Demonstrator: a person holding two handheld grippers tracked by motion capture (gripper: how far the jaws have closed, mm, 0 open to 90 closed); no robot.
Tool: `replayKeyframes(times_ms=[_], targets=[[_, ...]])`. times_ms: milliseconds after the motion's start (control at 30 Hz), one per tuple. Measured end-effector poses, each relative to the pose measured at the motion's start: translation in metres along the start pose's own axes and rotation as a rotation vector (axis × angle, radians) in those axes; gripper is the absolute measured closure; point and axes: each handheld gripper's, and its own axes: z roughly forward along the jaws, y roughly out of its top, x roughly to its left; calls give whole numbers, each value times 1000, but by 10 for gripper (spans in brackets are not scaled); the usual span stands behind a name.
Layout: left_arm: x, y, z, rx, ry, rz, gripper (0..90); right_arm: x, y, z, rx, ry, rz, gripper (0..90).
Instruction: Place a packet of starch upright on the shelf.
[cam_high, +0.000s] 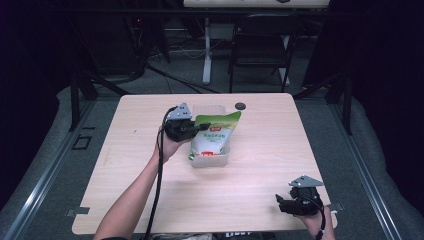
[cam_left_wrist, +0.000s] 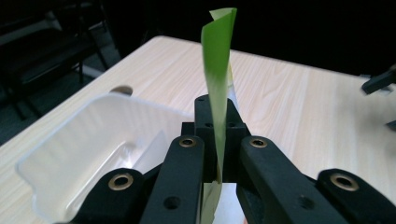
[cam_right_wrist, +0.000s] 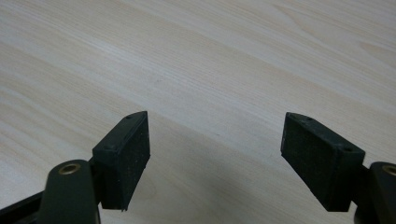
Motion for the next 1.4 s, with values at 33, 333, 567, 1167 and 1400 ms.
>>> replayKeyframes(times_ms=[33,333,567,1167,1400], targets=[[2,-2,-1,-7,5,-13,900,0,0,0,1,0,0,231],[16,-16,-5,13,24,-85,900,0,0,0,3,-5,-1,231],[21,-19,-2,25,39,-109,900,1,0,1,0,-5,2,231],[30,-18,-1,53,89,-172,898,1,0,0,1,-2,-3,231],[31,-16,0,64,100,-173,896,1,1,0,0,-3,-2,231]])
